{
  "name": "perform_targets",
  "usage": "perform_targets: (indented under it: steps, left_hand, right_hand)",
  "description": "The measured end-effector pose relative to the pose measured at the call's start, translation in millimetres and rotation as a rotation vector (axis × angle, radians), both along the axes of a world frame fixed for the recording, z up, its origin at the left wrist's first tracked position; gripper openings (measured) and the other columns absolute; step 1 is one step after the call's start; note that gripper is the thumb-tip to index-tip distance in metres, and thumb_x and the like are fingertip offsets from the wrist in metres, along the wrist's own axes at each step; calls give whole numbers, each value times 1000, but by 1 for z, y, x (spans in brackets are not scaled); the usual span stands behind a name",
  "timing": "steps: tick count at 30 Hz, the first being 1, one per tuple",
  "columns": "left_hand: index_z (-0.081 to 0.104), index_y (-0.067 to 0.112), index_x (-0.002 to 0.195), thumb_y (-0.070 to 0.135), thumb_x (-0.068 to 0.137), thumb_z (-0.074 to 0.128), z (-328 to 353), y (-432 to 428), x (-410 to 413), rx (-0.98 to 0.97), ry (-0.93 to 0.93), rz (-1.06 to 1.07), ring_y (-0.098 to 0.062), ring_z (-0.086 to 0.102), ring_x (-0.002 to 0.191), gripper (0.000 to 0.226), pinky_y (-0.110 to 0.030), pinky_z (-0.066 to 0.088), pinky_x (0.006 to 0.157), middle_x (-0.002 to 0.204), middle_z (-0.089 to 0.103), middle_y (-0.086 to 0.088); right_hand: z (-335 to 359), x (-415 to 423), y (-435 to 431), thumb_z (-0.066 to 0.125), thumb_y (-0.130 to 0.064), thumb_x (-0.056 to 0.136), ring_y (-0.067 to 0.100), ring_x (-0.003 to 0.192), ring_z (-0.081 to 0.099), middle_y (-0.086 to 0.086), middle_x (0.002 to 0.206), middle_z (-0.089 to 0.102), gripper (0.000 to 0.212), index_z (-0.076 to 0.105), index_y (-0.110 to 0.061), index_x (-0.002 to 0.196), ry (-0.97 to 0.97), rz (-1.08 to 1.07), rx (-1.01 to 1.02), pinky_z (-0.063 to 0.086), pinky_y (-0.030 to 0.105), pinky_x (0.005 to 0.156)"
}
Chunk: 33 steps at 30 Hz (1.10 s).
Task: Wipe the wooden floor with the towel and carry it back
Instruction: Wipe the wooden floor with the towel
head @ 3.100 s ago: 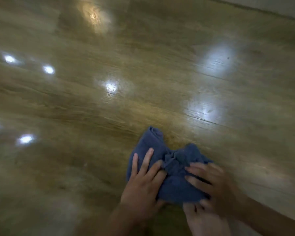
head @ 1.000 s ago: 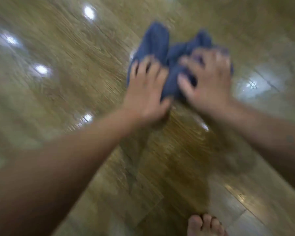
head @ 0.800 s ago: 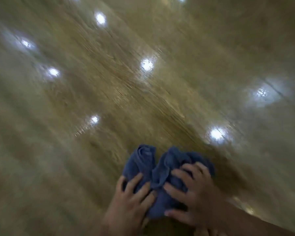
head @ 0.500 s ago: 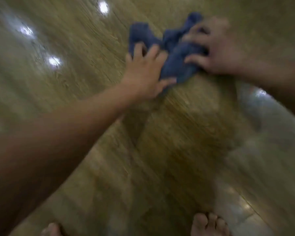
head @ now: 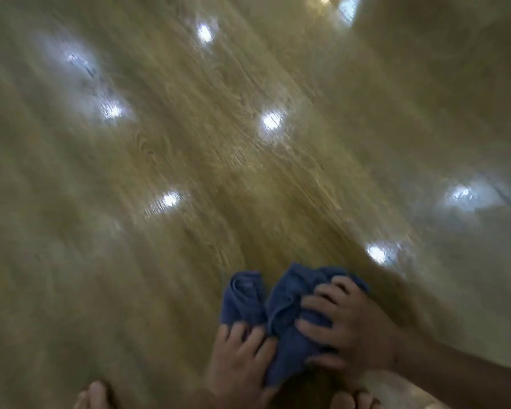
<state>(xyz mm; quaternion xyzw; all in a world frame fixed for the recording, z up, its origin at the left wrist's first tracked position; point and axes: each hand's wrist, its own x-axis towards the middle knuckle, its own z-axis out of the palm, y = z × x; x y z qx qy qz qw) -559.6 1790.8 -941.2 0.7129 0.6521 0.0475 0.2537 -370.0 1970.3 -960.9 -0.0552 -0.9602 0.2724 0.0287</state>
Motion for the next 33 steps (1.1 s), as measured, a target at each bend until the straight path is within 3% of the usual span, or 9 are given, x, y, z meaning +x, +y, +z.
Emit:
perform_targets:
  steps: [4,7,10,13,18,23,26,29,33]
  left_hand:
    - [54,20,84,66,82,58,-7,65,-45,165,48,-175,-22,41,71,47,-35,30,61,81,47,-3]
    - [60,15,85,69,85,54,-14,153,-106,351,227,-48,-28,48,75,54,-39,33,66,82,54,-11]
    - [65,13,110,72,84,44,-17,256,-178,353,473,250,-39,50,118,68,-57,30,104,126,57,-18]
    - [55,12,132,73,77,33,-11,316,-216,117,391,319,-36,16,150,85,-63,1,119,160,28,-13]
    - [55,13,136,65,75,49,-11,232,-157,193,219,324,-39,15,151,80,-67,8,117,162,29,-12]
    - [34,20,152,76,85,45,-11,105,-44,74,185,475,-43,2,152,88,-70,1,116,166,12,-17]
    - [13,20,160,83,84,32,-16,134,-55,12,294,555,-46,-1,151,100,-75,3,112,165,9,-21]
    - [26,18,158,85,78,36,-29,193,-117,93,334,518,-47,5,151,104,-74,7,111,164,18,-20]
    - [6,30,159,88,76,28,-26,279,-198,-16,390,591,-43,-10,151,104,-74,-5,112,168,2,-12]
  right_hand:
    - [-5,-53,80,55,-65,92,29,83,60,10,102,66,46,68,-22,101,105,243,40,46,42,76]
    - [-12,-126,173,51,-64,93,34,90,63,13,105,66,53,71,-16,103,185,131,159,48,44,78]
    - [-9,-207,266,52,-65,87,39,107,59,16,119,61,59,66,-18,120,127,-180,227,48,47,91]
    - [1,-255,295,50,-60,83,38,120,54,11,134,57,63,61,-18,128,-8,-390,245,44,43,99]
    - [15,-183,190,52,-65,83,36,114,58,16,117,65,65,64,-8,112,-25,-474,138,43,48,100]
    - [2,-99,91,59,-71,77,45,141,39,16,150,48,67,64,-14,112,-103,-311,138,29,69,111]
    - [-6,-127,120,52,-74,79,49,144,30,19,158,36,77,50,-27,140,-84,-269,173,24,70,112]
    - [-16,-184,181,47,-72,80,49,141,36,19,154,42,79,51,-27,144,-57,-238,263,26,67,113]
    - [-8,-271,255,26,-82,78,48,147,20,9,165,23,85,30,-43,153,-179,-355,329,16,64,118]
